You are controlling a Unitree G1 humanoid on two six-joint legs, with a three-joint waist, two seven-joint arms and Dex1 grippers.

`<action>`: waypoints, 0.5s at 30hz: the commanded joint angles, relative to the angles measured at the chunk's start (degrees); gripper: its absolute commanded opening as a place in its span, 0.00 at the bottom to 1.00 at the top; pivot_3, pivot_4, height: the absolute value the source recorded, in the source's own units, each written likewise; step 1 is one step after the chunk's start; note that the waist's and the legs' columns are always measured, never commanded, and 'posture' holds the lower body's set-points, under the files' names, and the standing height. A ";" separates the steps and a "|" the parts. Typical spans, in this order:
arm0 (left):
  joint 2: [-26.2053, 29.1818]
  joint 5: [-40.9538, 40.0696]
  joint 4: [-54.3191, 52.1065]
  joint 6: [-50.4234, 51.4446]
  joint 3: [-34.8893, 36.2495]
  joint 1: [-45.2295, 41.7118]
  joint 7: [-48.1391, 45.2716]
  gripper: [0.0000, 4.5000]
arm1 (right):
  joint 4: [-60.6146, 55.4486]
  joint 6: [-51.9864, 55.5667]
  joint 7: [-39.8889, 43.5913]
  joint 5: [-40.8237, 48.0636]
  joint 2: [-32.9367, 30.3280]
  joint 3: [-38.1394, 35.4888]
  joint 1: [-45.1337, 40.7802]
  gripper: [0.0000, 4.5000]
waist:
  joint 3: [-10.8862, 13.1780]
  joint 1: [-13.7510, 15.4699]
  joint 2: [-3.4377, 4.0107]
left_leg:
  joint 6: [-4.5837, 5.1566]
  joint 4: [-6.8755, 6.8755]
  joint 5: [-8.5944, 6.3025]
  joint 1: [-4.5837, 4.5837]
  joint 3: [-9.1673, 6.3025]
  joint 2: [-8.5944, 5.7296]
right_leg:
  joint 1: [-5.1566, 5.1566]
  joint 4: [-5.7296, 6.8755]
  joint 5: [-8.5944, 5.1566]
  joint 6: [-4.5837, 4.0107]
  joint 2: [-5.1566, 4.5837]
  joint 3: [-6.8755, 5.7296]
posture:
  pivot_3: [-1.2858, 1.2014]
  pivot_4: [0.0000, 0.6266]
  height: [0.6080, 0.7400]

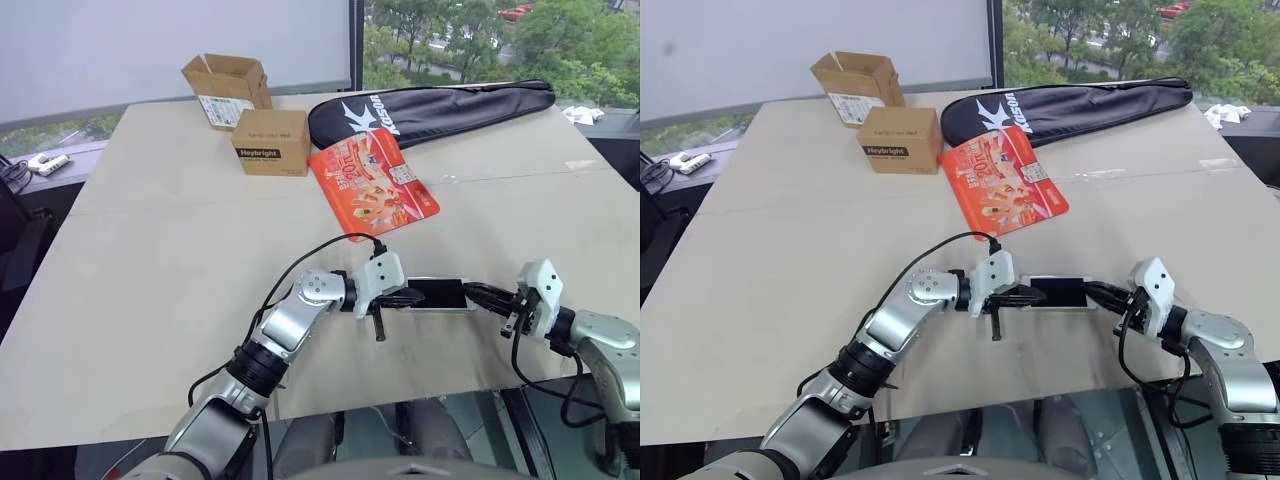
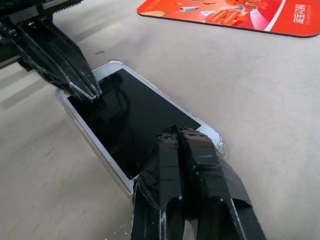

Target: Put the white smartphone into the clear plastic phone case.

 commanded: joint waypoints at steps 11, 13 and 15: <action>0.07 0.27 -0.69 0.30 -0.35 0.21 -0.22 0.00 | 8.27 5.14 -2.45 -15.20 -8.26 16.67 0.37 0.01 | -1.46 -0.23 -1.25 | 0.02 -0.05 -0.07 0.90 -0.16 0.10 | 1.12 -0.27 -0.08 0.05 -0.04 -0.13 | 0.52 0.24 1.00; -0.01 0.30 -0.16 0.13 -0.34 -0.09 -0.34 0.00 | 8.55 5.18 -2.49 -15.68 -8.63 17.65 0.09 0.01 | -1.69 -0.15 -1.40 | 0.02 -0.06 -0.07 0.89 -0.24 0.10 | 1.12 -0.33 -0.09 0.06 -0.06 -0.19 | 0.52 0.24 1.00; -0.06 0.44 0.60 -0.26 -0.32 -0.43 -0.41 0.00 | 8.53 6.76 -2.26 -15.49 -8.80 18.43 -0.12 0.01 | -1.77 -0.10 -1.43 | 0.02 -0.08 -0.08 0.88 -0.30 0.10 | 1.12 -0.35 -0.09 0.07 -0.06 -0.24 | 0.52 0.24 1.00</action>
